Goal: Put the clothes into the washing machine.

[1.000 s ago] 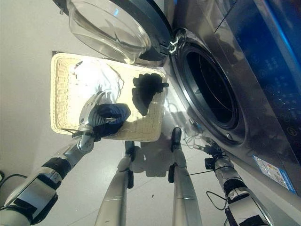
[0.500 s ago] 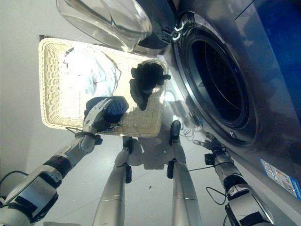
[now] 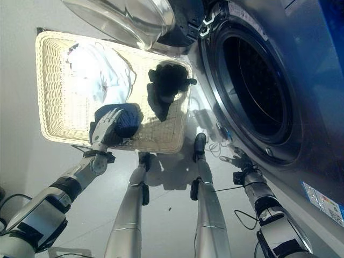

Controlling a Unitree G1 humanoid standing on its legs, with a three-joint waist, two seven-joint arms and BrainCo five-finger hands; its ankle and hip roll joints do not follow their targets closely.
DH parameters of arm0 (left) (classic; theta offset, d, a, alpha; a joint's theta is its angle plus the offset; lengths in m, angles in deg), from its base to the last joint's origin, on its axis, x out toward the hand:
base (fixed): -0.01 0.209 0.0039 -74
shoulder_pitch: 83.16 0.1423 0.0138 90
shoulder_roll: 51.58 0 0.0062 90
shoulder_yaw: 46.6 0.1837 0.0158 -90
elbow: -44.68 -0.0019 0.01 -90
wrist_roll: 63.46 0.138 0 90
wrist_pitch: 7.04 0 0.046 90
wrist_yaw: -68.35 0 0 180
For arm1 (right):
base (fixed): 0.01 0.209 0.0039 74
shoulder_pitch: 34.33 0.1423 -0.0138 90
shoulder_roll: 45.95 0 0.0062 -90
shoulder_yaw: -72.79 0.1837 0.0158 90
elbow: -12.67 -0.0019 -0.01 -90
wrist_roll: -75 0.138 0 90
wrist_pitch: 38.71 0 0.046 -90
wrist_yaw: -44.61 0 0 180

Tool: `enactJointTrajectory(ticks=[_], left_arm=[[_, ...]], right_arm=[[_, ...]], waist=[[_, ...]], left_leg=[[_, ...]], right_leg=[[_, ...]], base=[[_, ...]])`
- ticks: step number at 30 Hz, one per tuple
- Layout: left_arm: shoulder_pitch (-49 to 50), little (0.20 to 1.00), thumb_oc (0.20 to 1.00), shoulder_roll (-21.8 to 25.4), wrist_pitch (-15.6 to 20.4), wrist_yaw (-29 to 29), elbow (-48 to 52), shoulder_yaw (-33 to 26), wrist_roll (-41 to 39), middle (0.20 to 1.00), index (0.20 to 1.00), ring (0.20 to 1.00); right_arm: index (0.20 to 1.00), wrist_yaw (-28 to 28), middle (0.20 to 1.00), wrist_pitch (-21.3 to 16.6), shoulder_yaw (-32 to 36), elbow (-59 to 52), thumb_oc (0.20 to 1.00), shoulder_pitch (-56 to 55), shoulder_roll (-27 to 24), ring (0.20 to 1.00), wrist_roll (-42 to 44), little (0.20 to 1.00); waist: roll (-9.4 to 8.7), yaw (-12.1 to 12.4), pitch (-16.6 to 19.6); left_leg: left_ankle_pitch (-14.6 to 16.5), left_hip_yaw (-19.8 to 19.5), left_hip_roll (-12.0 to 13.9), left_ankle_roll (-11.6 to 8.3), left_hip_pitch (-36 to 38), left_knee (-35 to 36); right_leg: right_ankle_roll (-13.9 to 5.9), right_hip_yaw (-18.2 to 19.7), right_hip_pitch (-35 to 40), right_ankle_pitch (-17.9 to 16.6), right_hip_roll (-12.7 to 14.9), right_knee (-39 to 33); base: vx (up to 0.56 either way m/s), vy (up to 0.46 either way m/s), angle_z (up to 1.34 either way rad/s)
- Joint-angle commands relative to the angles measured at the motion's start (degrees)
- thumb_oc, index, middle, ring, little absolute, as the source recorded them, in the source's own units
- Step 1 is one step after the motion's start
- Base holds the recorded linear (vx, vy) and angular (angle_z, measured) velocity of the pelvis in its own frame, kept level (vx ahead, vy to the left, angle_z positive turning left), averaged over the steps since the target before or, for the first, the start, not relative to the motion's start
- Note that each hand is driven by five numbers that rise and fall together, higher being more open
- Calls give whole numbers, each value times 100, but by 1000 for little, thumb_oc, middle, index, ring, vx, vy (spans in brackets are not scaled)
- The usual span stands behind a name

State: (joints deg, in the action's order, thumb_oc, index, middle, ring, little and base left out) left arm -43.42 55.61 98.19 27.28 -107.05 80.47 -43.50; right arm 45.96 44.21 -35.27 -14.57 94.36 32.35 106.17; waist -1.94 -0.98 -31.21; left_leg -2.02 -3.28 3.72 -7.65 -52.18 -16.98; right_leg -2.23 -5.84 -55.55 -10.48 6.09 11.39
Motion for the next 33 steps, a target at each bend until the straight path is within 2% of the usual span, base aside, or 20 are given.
enactJointTrajectory(ticks=[1,6,12,13,14,15,16,20,28,33], left_arm=[[102,1000,1000,-2,-377,-227,-307,-246,509,1000,1000,1000],[-174,1000,1000,-114,-685,-86,-741,182,1157,1000,1000,1000],[-409,1000,1000,-186,-911,-36,-1059,512,1229,1000,1000,1000],[-463,925,925,-200,-937,-18,-1118,551,1239,925,925,925],[-514,755,755,-212,-964,32,-1166,582,1258,755,755,755],[-588,278,278,-221,-992,141,-1225,639,1265,278,278,278],[-575,200,200,-230,-995,168,-1232,659,1258,200,200,200],[-681,200,200,-270,-1026,462,-1311,735,1132,200,200,200],[-673,200,200,-324,-1058,654,-1336,682,903,200,200,200],[-585,200,200,-349,-1075,570,-1209,546,512,200,200,200]], right_arm=[[1000,23,1000,-159,-225,-252,1000,-208,-176,1000,205,1000],[1000,-21,1000,-210,-340,-139,1000,-20,-121,1000,258,1000],[1000,-82,1000,-308,-464,-3,1000,141,-63,1000,315,1000],[1000,-98,1000,-339,-483,28,1000,175,-52,1000,322,1000],[1000,-94,1000,-364,-502,55,1000,209,-30,1000,323,1000],[1000,-86,1000,-374,-522,56,1000,271,-15,1000,336,1000],[1000,-80,1000,-377,-531,46,1000,257,-8,1000,340,1000],[1000,-103,1000,-427,-570,21,1000,374,13,1000,407,1000],[1000,-208,1000,-653,-593,-240,1000,434,25,1000,663,1000],[1000,-251,1000,-739,-569,-581,1000,400,45,1000,913,1000]], waist=[[-93,67,141],[-159,6,141],[-202,-36,141],[-207,-46,141],[-208,-52,141],[-206,-70,141],[-207,-61,141],[-213,-96,141],[-194,-120,141],[-168,-122,141]], left_leg=[[-105,-143,-602,346,-181,-124],[-123,-144,-590,361,-209,-81],[-136,-152,-589,374,-225,-61],[-140,-147,-588,372,-234,-54],[-144,-145,-589,370,-239,-42],[-182,-156,-605,363,-281,-27],[-156,-150,-599,362,-251,-28],[-196,-157,-622,378,-284,22],[-211,-133,-634,365,-241,83],[-235,-134,-649,359,-223,107]], right_leg=[[-454,-76,-27,489,-471,756],[-466,-63,-57,421,-505,699],[-489,-61,-67,362,-519,650],[-490,-64,-76,352,-518,634],[-492,-65,-81,345,-517,619],[-491,-67,-120,316,-512,602],[-492,-59,-93,331,-523,598],[-490,-61,-146,289,-536,570],[-492,-23,-131,267,-567,516],[-485,0,-141,270,-579,533]], base=[[0,0,0],[1,-1,2],[0,0,0],[0,0,0],[0,0,0],[0,0,0],[0,0,0],[0,0,0],[0,0,-1],[0,0,-1]])
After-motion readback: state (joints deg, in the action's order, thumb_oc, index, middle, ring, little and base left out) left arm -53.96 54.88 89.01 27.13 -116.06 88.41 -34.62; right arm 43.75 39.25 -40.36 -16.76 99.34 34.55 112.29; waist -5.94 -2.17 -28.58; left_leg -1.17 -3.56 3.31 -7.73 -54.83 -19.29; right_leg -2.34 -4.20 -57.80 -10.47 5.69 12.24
